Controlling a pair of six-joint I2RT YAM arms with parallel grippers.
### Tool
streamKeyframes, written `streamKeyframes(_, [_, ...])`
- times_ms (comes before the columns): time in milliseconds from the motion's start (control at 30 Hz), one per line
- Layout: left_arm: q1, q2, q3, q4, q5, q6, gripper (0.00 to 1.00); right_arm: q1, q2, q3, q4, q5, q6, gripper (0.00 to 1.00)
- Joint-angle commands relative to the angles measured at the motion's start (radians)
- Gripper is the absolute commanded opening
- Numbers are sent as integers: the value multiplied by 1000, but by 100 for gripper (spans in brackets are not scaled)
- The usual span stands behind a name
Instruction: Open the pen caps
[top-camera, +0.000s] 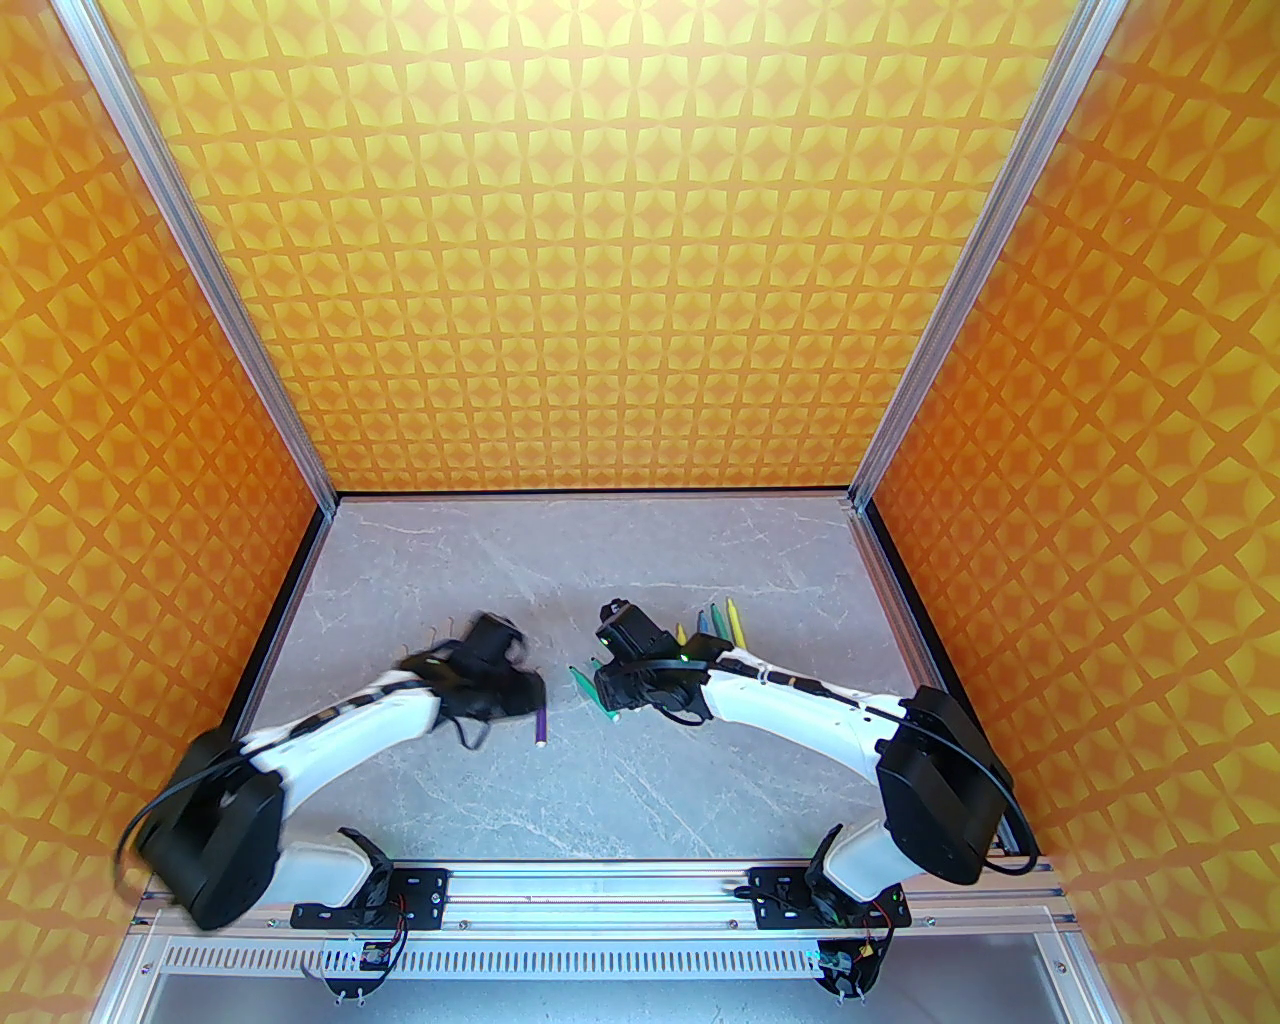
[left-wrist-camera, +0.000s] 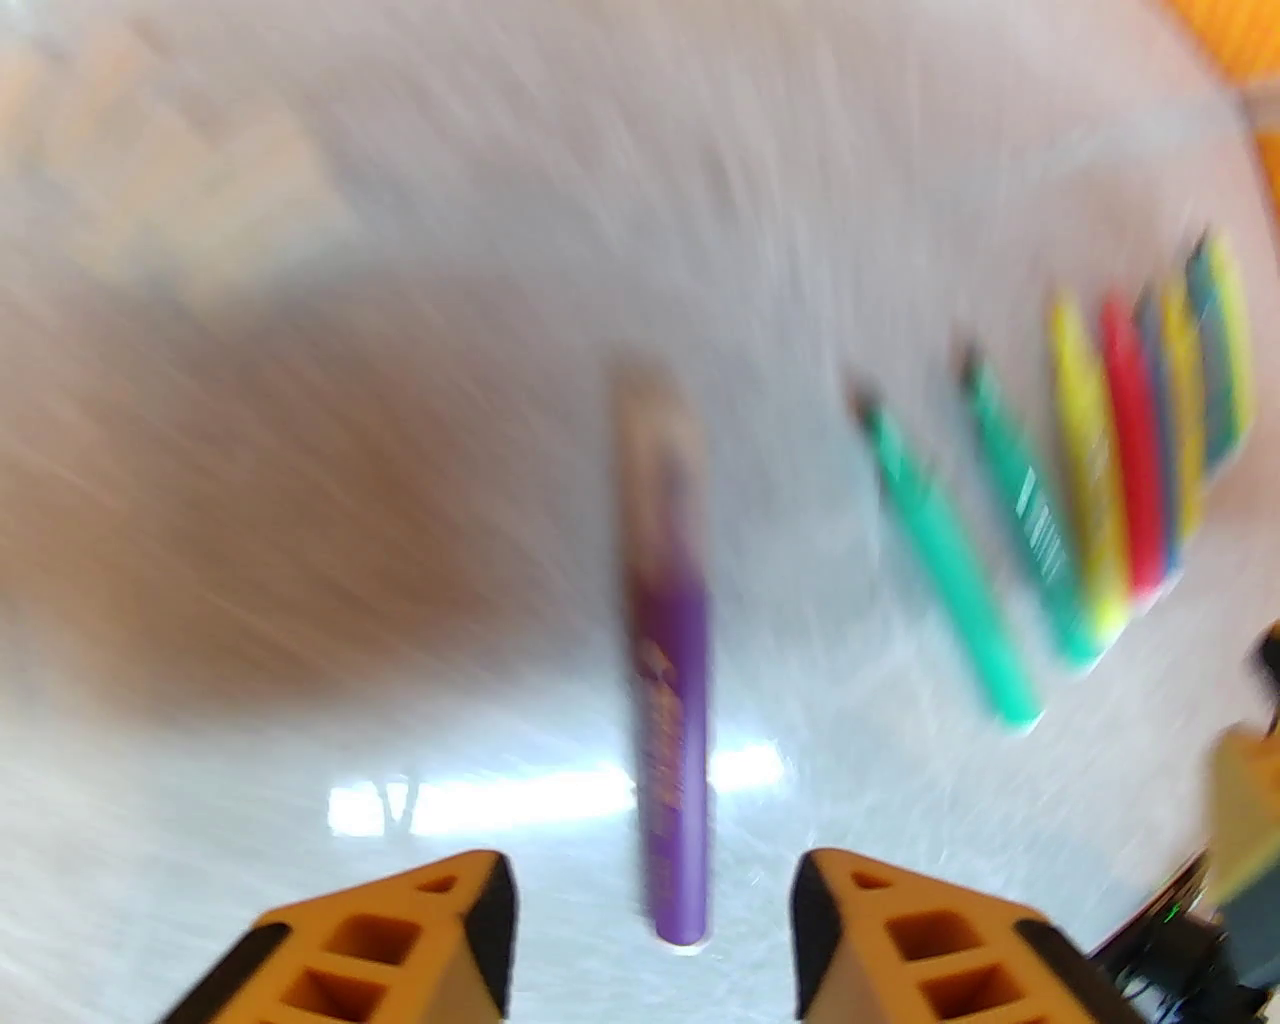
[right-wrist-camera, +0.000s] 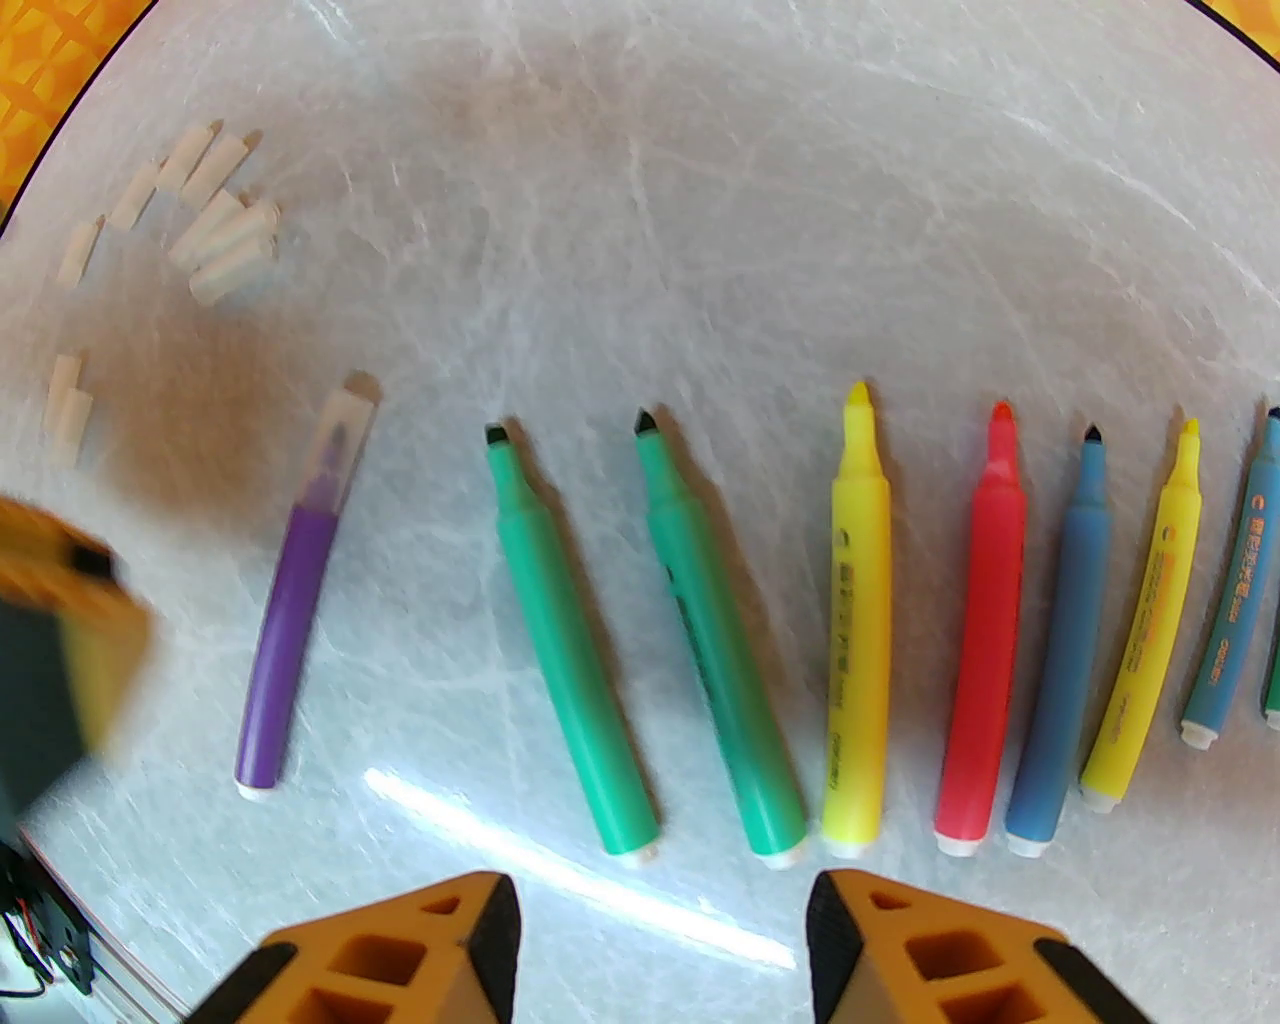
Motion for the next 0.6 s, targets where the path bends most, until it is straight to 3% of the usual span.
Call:
streamKeyframes(0, [104,-67,-31,-52,20,118,62,60,88,112,-71,15,30,52])
streamKeyframes(267, [355,-51,-36,11,58,228,64,130,317,352,-117,56,166,52])
streamKeyframes(567, [396,-15,-8,57,64,259,64,155,492,502,-195,72,270,49])
